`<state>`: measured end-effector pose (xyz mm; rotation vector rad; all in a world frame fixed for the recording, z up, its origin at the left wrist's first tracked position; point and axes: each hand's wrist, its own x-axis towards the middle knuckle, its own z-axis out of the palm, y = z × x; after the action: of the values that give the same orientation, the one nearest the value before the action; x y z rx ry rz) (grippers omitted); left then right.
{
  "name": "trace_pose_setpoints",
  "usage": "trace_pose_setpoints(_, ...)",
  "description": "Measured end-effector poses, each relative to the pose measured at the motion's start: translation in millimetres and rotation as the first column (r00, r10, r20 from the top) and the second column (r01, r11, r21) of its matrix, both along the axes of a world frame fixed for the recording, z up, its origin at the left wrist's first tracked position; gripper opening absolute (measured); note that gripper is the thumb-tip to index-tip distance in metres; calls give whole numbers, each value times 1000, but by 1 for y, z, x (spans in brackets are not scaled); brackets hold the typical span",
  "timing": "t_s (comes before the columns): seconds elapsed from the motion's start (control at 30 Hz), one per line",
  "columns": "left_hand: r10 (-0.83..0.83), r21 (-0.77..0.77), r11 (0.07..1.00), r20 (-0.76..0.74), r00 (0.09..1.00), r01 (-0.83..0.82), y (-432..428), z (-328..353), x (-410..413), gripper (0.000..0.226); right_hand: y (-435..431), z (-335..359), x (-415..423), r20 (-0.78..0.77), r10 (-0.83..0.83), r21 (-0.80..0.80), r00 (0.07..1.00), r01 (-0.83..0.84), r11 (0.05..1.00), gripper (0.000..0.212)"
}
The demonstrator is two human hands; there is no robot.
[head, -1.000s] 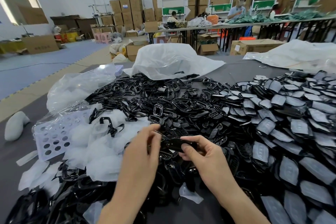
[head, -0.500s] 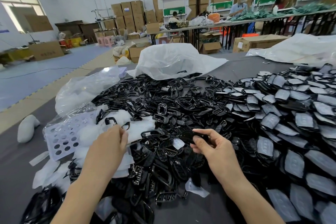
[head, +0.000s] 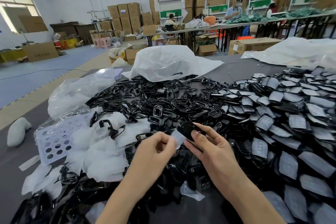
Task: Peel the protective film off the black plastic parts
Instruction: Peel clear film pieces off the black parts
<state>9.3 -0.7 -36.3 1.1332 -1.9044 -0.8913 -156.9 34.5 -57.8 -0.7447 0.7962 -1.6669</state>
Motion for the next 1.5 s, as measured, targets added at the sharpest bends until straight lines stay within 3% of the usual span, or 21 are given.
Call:
trace_pose_setpoints(0.13, -60, 32, 998, 20, 998, 59, 6, -15, -8, 15, 1, 1, -1, 9, -6, 20, 1000, 6, 1000, 20)
trace_pose_setpoints(0.27, -63, 105, 991, -187, 980, 83, 6, -14, -11, 6, 2, 0, 0, 7, 46, 33, 999, -46, 998, 19)
trace_pose_setpoints(0.4, -156, 11, 988, -89, 984, 157, 7, -14, -8, 21, 3, -1, 1, -40, 133, 34, 990, -132, 991, 20)
trace_pose_setpoints(0.5, -117, -43, 992, -19, 993, 116, 9, -15, -5, 23, 1, -2, -2, -25, 80, 69, 997, -78, 995, 22)
trace_pose_setpoints(0.63, 29, 29, 999, -169, 985, -24, 6, -16, -2, 19, -3, -3, -5, -14, -74, 105, 997, 75, 992, 19)
trace_pose_setpoints(0.8, 61, 91, 995, -268, 962, -38, 10, -16, -1, 33, -4, -10, -5, -62, -138, 133, 988, 145, 980, 15)
trace_pose_setpoints(0.93, -24, 31, 999, -252, 968, 33, 14, -15, -1, 32, -4, -13, -4, -133, -157, 127, 979, 174, 977, 17)
trace_pose_setpoints(1.2, -120, -159, 981, -22, 993, 115, 13, -20, -5, 28, 0, -10, -2, -205, -158, 92, 966, 179, 979, 22)
trace_pose_setpoints(1.3, -28, -189, 982, -28, 999, 22, 11, -21, -6, 28, 2, -7, 2, -265, -93, 78, 960, 118, 990, 23)
trace_pose_setpoints(1.5, 120, -93, 985, -238, 964, -146, 6, -24, -6, 21, 4, -5, 6, -337, 19, 85, 941, 10, 996, 16)
